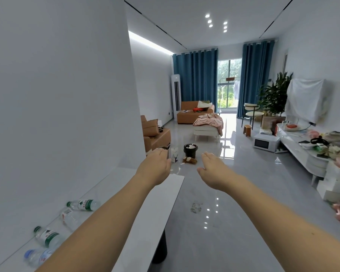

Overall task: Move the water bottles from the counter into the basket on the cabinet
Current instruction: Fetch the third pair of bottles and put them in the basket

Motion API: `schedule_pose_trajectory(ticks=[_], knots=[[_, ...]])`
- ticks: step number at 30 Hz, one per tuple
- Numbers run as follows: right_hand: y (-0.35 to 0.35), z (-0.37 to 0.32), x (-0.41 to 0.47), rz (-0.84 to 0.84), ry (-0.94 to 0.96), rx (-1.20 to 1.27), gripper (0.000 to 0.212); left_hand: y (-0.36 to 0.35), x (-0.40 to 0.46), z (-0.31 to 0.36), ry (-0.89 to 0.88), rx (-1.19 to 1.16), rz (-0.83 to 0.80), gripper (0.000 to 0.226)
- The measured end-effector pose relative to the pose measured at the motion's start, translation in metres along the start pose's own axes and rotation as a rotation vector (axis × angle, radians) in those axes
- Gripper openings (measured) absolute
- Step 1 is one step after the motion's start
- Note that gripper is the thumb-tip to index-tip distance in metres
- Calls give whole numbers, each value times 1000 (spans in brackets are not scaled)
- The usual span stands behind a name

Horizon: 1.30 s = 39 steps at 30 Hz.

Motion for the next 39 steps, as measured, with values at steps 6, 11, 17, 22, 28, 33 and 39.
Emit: schedule_pose_trajectory(ticks=[6,11,17,22,28,33,39], knots=[[-23,22,84,-12,0,2,57,-39,69,-36,31,14,-8,40],[-36,16,180,30,39,22,48,-64,135,-88,51,11,-7,39],[-43,-5,295,38,79,7,51,-70,212,-160,107,7,19,37],[-67,-40,361,-52,176,13,55,-73,230,-211,225,18,13,40],[-94,-131,411,-67,407,67,34,-37,192,-285,417,58,67,46],[-126,-247,405,-154,655,78,57,16,111,-348,689,119,189,45],[-154,-382,346,-223,1004,119,56,78,-28,-392,1013,226,288,44]])
Point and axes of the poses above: each hand's wrist, its own x-axis towards the middle knuckle, its own y-axis out of the back of the hand, z = x × y, the point moved 6 cm from there along x, towards the middle knuckle, and after that the axes turned 9 degrees about -x, right-handed, at the moved point
